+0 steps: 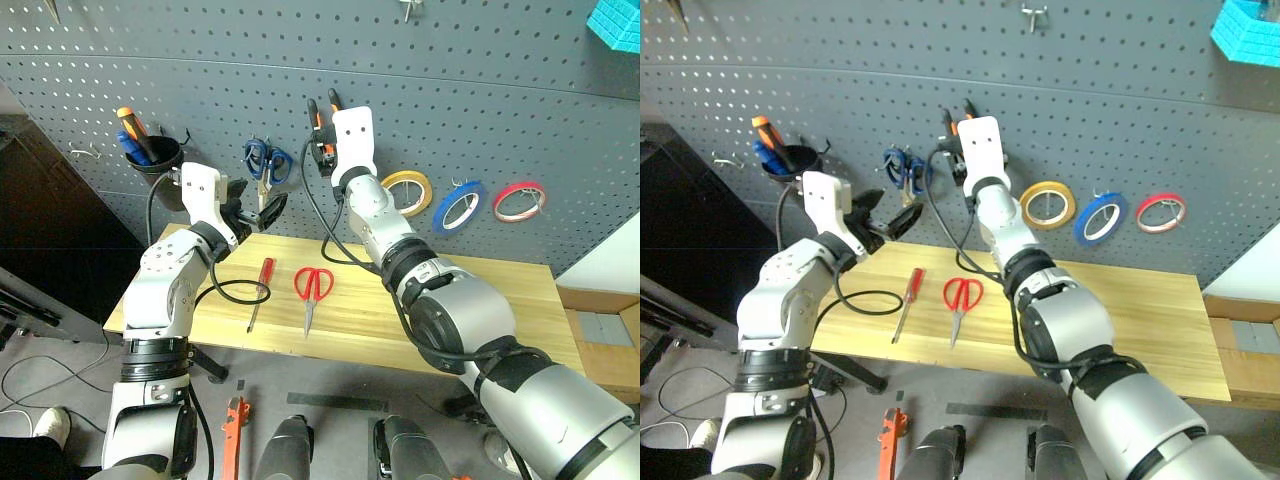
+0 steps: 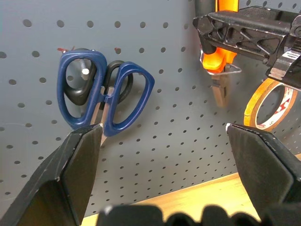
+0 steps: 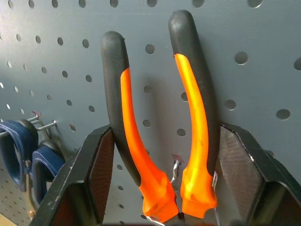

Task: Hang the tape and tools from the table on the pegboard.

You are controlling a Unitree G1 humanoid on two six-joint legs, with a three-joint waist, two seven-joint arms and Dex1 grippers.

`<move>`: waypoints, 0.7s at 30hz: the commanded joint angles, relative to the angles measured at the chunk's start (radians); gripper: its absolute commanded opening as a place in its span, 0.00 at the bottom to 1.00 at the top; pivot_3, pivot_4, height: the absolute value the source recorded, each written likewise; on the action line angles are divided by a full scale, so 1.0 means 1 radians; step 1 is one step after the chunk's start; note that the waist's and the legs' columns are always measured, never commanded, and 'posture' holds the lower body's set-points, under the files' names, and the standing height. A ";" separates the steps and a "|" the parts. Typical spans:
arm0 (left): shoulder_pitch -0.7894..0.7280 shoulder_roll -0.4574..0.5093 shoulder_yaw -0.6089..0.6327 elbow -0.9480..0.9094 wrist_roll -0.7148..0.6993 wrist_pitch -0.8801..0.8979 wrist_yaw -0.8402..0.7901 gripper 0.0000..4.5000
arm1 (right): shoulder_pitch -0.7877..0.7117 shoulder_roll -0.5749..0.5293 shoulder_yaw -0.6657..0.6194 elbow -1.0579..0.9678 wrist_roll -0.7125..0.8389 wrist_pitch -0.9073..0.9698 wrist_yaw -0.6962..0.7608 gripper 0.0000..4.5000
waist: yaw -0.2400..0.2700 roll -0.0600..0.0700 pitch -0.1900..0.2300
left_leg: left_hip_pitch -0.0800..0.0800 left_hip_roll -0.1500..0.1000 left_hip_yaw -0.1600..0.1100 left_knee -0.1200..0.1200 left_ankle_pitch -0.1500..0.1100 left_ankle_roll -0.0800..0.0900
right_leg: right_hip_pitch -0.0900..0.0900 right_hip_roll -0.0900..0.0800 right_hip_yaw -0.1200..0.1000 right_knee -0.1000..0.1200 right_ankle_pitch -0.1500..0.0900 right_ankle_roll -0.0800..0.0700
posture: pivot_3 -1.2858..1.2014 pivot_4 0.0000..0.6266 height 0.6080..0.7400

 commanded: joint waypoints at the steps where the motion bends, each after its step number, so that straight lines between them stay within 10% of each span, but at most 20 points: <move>1: -0.025 0.010 0.014 -0.014 -0.007 -0.030 -0.001 1.00 | -0.011 -0.001 0.002 -0.021 0.002 0.007 0.005 0.91 | 0.000 0.000 0.000 | 0.000 0.000 0.000 0.000 0.000 0.000 | 0.000 0.000 0.000 0.000 0.000 0.000 | 0.59 0.28 1.00; 13: 0.036 -0.035 -0.018 -0.048 0.000 -0.031 0.016 1.00 | 0.078 -0.059 0.067 -0.117 -0.045 -0.050 0.033 1.00 | -0.001 0.000 0.000 | 0.000 0.000 0.000 0.001 0.000 0.000 | 0.000 0.000 0.000 0.000 0.000 0.000 | 0.57 0.28 1.00; 21: 0.163 -0.093 -0.073 -0.115 0.028 -0.036 0.061 1.00 | 0.493 -0.144 0.202 -0.680 0.003 0.040 0.369 1.00 | -0.022 0.000 0.000 | -0.001 0.000 0.001 0.001 0.000 0.000 | 0.001 -0.001 0.001 -0.001 0.001 0.001 | 0.54 0.27 1.00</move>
